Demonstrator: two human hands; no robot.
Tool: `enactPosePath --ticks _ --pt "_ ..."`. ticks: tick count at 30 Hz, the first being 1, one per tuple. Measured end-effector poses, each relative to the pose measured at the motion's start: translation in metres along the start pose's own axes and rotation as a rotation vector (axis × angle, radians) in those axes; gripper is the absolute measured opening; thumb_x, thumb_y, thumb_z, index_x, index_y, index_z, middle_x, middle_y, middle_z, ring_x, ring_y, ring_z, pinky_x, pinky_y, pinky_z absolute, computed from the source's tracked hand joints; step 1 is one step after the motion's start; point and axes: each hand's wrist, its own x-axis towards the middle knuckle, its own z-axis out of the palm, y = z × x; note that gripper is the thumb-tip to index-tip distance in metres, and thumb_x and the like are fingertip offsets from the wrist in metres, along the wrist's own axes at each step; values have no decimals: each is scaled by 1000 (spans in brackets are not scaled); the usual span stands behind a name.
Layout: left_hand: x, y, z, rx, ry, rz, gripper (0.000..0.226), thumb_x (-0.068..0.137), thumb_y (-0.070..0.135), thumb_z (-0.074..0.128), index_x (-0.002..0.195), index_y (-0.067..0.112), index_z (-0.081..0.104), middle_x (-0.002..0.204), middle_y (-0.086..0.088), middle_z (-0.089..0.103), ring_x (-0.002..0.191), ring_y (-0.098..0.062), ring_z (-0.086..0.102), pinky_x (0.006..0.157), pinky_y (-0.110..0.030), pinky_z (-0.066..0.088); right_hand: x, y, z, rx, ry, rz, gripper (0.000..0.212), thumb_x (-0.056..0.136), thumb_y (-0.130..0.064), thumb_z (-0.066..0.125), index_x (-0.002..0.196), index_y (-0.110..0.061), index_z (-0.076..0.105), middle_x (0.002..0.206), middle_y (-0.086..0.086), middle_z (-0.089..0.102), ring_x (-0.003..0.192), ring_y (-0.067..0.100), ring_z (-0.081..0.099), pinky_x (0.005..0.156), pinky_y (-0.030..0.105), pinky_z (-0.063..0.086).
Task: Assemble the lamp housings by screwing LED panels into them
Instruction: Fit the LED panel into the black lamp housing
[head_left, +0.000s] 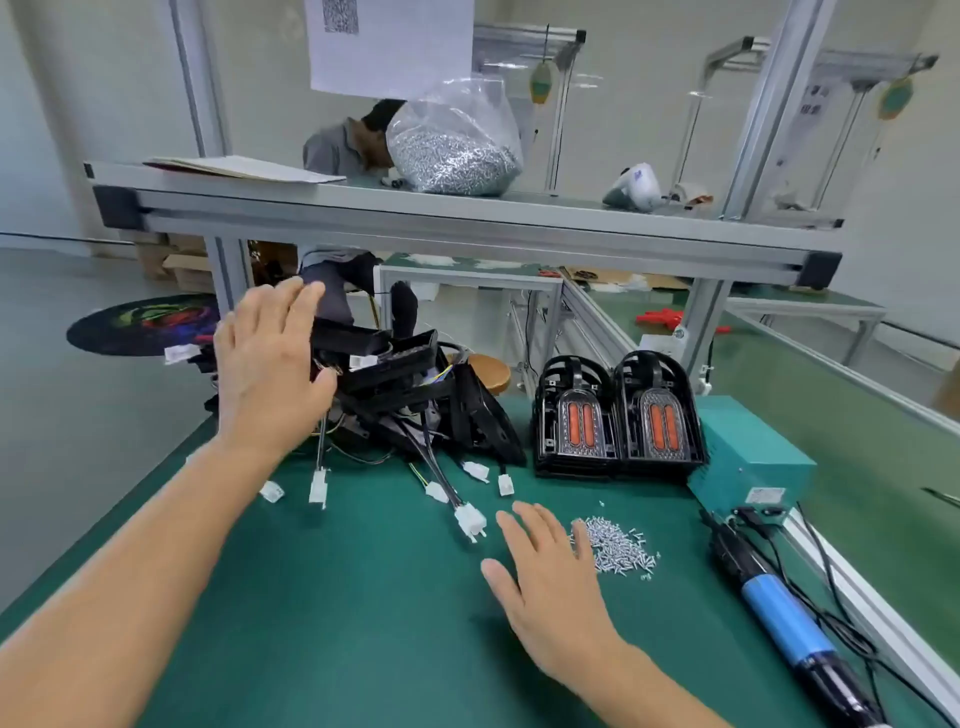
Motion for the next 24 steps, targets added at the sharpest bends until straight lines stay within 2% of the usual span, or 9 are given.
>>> enactPosePath --ticks 3,6,9,13,16,18,20,22,24 --pt "27 -12 7 234 -286 -13 83 79 23 68 149 17 24 154 -5 26 143 -26 14 114 -49 8 26 -11 -26 51 131 -83 53 104 -46 28 153 -27 22 157 -9 20 146 10 11 119 39 -3" --pt "38 -16 20 310 -493 82 66 86 23 59 146 22 32 151 0 34 141 -22 23 115 -49 10 50 -33 -53 129 135 -138 52 103 -41 34 151 -21 29 155 -5 30 144 14 21 120 40 6" --pt "42 -21 29 278 -443 110 54 89 16 55 140 22 43 141 -3 48 130 -25 41 111 -46 20 69 -49 -67 112 167 -171 44 102 -35 36 140 -14 44 143 0 45 136 20 34 114 39 19" --pt "54 -23 38 350 -399 164 46 91 15 51 136 25 48 129 -5 56 119 -27 49 104 -41 27 86 -68 -78 125 156 -162 27 99 -27 41 108 -5 54 114 9 57 111 29 48 94 38 35" --pt "62 -25 40 380 -388 201 34 91 18 52 123 28 59 117 -1 61 108 -23 55 98 -37 29 94 -77 -84 301 121 -135 22 97 -24 44 79 -11 43 94 11 51 92 29 45 77 39 36" --pt "67 -24 38 394 -380 233 27 91 21 54 115 29 64 108 1 63 103 -22 56 92 -36 31 98 -83 -90 396 84 -115 27 97 -26 43 72 -23 32 94 8 42 89 25 38 74 35 30" --pt "70 -25 36 377 -377 267 26 92 22 54 115 29 65 107 3 64 103 -20 54 92 -35 29 102 -87 -93 498 29 -84 13 98 -29 43 93 -21 51 107 13 47 100 27 43 81 33 33" --pt "70 -24 30 319 -306 270 26 92 22 55 115 27 66 107 4 64 104 -20 53 92 -36 25 103 -88 -99 616 11 -71 42 99 -32 44 135 -12 49 138 11 50 124 26 46 95 30 34" --pt "65 -19 18 201 -163 268 23 89 18 62 111 20 69 104 0 66 101 -24 55 91 -37 22 103 -90 -104 777 6 -62 53 99 -39 45 144 -12 41 145 7 47 127 20 46 98 29 33"
